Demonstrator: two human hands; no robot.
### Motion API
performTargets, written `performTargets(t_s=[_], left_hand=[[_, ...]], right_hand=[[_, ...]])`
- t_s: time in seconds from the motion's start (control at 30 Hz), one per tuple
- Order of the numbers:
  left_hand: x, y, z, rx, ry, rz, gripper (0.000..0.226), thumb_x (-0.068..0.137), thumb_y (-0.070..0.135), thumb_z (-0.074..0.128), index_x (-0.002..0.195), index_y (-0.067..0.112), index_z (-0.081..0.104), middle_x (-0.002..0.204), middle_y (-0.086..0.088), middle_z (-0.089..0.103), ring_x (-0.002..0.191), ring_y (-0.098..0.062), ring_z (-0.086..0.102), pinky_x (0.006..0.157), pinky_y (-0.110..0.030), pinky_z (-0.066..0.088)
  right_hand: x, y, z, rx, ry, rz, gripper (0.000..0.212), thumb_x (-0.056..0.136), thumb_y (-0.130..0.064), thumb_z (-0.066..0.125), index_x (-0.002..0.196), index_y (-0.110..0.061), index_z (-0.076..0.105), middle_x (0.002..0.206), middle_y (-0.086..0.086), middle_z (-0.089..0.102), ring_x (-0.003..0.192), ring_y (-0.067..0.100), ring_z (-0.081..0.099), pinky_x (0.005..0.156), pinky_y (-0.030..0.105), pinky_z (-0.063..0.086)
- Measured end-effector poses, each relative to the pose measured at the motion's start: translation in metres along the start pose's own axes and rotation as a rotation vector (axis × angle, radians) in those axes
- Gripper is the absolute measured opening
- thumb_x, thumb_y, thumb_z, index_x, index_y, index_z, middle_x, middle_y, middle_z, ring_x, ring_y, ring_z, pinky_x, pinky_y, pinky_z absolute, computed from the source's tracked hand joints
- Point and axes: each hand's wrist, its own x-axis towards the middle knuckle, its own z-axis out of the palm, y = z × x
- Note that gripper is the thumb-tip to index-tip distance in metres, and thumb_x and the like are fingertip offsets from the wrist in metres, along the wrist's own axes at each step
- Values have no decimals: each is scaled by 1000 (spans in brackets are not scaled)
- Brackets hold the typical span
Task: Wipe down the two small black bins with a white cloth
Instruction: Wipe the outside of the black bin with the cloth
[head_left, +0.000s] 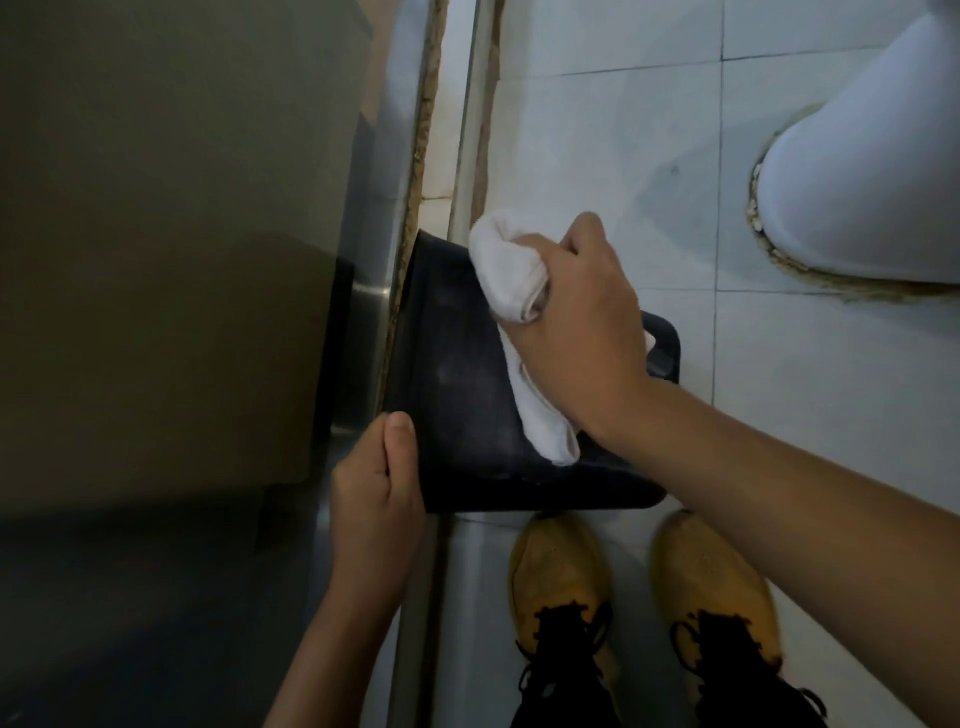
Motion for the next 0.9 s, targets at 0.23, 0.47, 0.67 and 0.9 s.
performTargets(t_s=[0.23, 0.47, 0.67, 0.9], left_hand=[[2, -13, -4, 18, -42, -54, 25, 99, 12, 52, 79, 22, 62, 74, 4, 69, 66, -10, 65, 60, -37, 56], [4, -4, -5, 61, -33, -40, 45, 95, 45, 37, 68, 12, 51, 60, -14, 48, 50, -26, 45, 46, -36, 37], [3, -2, -3, 56, -8, -59, 42, 100, 30, 38, 66, 9, 50, 60, -17, 47, 47, -23, 41, 47, -33, 33], [-4, -7, -2, 112, 34, -65, 41, 96, 44, 36, 68, 17, 49, 63, -9, 52, 46, -15, 42, 44, -39, 35]], right_hand=[[-74, -16, -2, 80, -276, -372, 48, 66, -20, 78, 113, -14, 69, 101, 6, 53, 85, 17, 49, 69, 30, 43], [-21, -2, 5, 35, -108, -236, 50, 74, -13, 77, 123, -10, 67, 105, 16, 51, 88, 29, 53, 71, 37, 50], [-17, -4, -3, 79, -119, -225, 53, 74, -23, 81, 124, -14, 66, 104, 7, 43, 91, 15, 42, 74, 32, 48], [-22, 0, 0, 105, -310, -426, 40, 79, -24, 80, 117, -21, 70, 99, 3, 47, 87, 11, 42, 72, 22, 41]])
